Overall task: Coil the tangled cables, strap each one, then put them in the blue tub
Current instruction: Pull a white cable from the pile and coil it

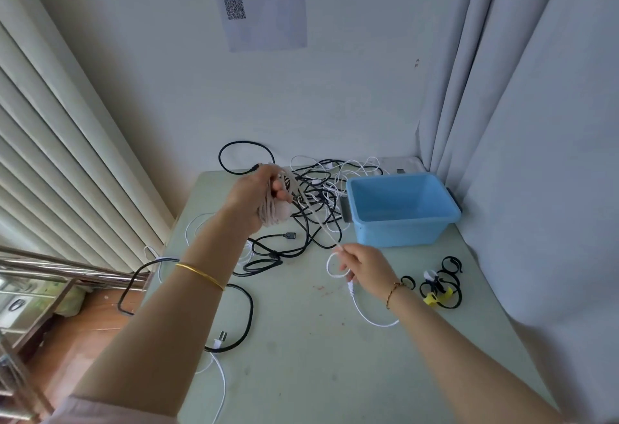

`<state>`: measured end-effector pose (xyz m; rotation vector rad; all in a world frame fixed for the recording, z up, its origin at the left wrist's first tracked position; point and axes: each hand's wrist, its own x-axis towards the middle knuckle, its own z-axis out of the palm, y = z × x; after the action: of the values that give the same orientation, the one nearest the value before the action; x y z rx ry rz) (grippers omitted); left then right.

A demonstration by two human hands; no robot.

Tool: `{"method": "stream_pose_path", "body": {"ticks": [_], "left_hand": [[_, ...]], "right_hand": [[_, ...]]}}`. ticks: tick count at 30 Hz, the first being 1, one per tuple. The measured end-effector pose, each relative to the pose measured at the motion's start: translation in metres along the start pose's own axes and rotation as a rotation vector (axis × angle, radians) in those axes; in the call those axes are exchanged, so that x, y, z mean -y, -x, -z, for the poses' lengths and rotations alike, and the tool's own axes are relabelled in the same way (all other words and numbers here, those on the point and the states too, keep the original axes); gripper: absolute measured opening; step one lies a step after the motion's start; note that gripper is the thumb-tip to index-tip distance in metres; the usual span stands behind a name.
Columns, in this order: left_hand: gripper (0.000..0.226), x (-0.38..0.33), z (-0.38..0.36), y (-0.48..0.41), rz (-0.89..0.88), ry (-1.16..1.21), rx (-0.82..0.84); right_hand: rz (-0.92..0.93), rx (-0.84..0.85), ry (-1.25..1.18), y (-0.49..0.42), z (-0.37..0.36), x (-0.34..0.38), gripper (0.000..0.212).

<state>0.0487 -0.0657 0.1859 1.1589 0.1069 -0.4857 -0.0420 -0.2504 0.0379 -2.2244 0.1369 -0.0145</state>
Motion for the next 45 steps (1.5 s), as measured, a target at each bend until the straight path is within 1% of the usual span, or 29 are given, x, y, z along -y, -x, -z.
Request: {"method": "stream_pose_path", "body": {"ticks": [3, 5, 6, 8, 9, 10, 11, 13, 15, 17, 19, 20, 21, 22, 24, 26, 28, 30, 31, 33, 36, 38, 39, 41, 45], "left_hand": [[0.02, -0.004, 0.001, -0.003, -0.09, 0.036, -0.082], [0.027, -0.007, 0.001, -0.003, -0.132, 0.074, -0.145], [0.03, -0.009, 0.001, -0.003, -0.142, 0.123, -0.162], [0.032, -0.012, -0.001, -0.004, -0.144, 0.247, -0.177], [0.032, -0.013, -0.001, -0.005, -0.148, 0.253, -0.187], [0.032, -0.013, -0.002, -0.005, -0.155, 0.189, -0.196], [0.031, -0.012, -0.003, -0.003, -0.154, 0.075, -0.193], [0.029, -0.006, -0.003, -0.002, -0.131, -0.136, -0.143], [0.027, 0.0, -0.001, -0.002, -0.112, -0.268, -0.088], [0.028, 0.004, 0.0, -0.002, -0.108, -0.396, -0.062], [0.032, 0.007, -0.001, 0.001, -0.122, -0.551, -0.048], [0.034, 0.008, -0.001, 0.004, -0.121, -0.61, -0.026], [0.036, 0.009, -0.003, 0.007, -0.106, -0.638, 0.006], [0.037, 0.009, -0.005, 0.011, -0.081, -0.636, 0.043], [0.04, 0.01, -0.008, 0.015, -0.02, -0.598, 0.116], [0.04, 0.01, -0.009, 0.017, 0.044, -0.581, 0.183], [0.036, 0.01, -0.009, 0.018, 0.138, -0.483, 0.242], [0.034, 0.01, -0.01, 0.018, 0.268, -0.3, 0.278], [0.035, 0.011, -0.01, 0.018, 0.319, -0.211, 0.291], [0.043, 0.012, -0.011, 0.016, 0.359, -0.037, 0.277], [0.039, 0.008, -0.01, 0.012, 0.322, 0.287, 0.293], [0.039, 0.005, -0.011, 0.009, 0.255, 0.485, 0.309], [0.04, 0.005, -0.011, 0.007, 0.213, 0.545, 0.287], [0.04, 0.004, -0.013, 0.002, 0.103, 0.513, 0.197], [0.018, 0.009, -0.013, -0.003, -0.108, 0.235, 0.101]], "right_hand": [[0.0, 0.077, 0.058, 0.009, -0.009, -0.017, 0.031], [0.011, 0.115, 0.107, 0.014, -0.01, -0.027, 0.025], [0.008, 0.155, 0.167, 0.017, -0.01, -0.03, 0.024], [0.037, 0.256, 0.378, 0.021, -0.011, -0.037, 0.03], [0.034, 0.292, 0.489, 0.022, -0.013, -0.041, 0.032], [0.006, 0.301, 0.558, 0.023, -0.013, -0.041, 0.032], [-0.024, 0.269, 0.571, 0.022, -0.014, -0.039, 0.032], [-0.054, 0.116, 0.439, 0.015, -0.011, -0.027, 0.034], [-0.004, -0.085, 0.201, 0.007, -0.003, -0.007, 0.043], [0.044, -0.22, -0.095, 0.003, 0.011, 0.02, 0.051], [0.082, -0.267, -0.397, 0.001, 0.023, 0.048, 0.049], [0.098, -0.263, -0.479, 0.0, 0.027, 0.061, 0.045], [0.117, -0.244, -0.501, -0.002, 0.029, 0.071, 0.044], [0.142, -0.215, -0.456, -0.005, 0.029, 0.077, 0.045], [0.195, -0.159, -0.253, -0.01, 0.027, 0.084, 0.042], [0.241, -0.159, -0.122, -0.012, 0.025, 0.087, 0.027], [0.231, -0.173, -0.175, -0.011, 0.023, 0.089, 0.027], [0.185, -0.181, -0.266, -0.009, 0.021, 0.091, 0.029], [0.171, -0.188, -0.282, -0.009, 0.02, 0.091, 0.029], [0.158, -0.165, -0.294, -0.009, 0.018, 0.092, 0.03], [0.113, -0.026, -0.302, -0.001, 0.015, 0.091, 0.029], [0.082, 0.08, -0.307, 0.006, 0.015, 0.093, 0.027], [0.076, 0.137, -0.29, 0.009, 0.015, 0.094, 0.028], [0.083, 0.241, -0.229, 0.014, 0.016, 0.098, 0.03], [0.089, 0.386, -0.144, 0.021, 0.022, 0.108, 0.027]]}}
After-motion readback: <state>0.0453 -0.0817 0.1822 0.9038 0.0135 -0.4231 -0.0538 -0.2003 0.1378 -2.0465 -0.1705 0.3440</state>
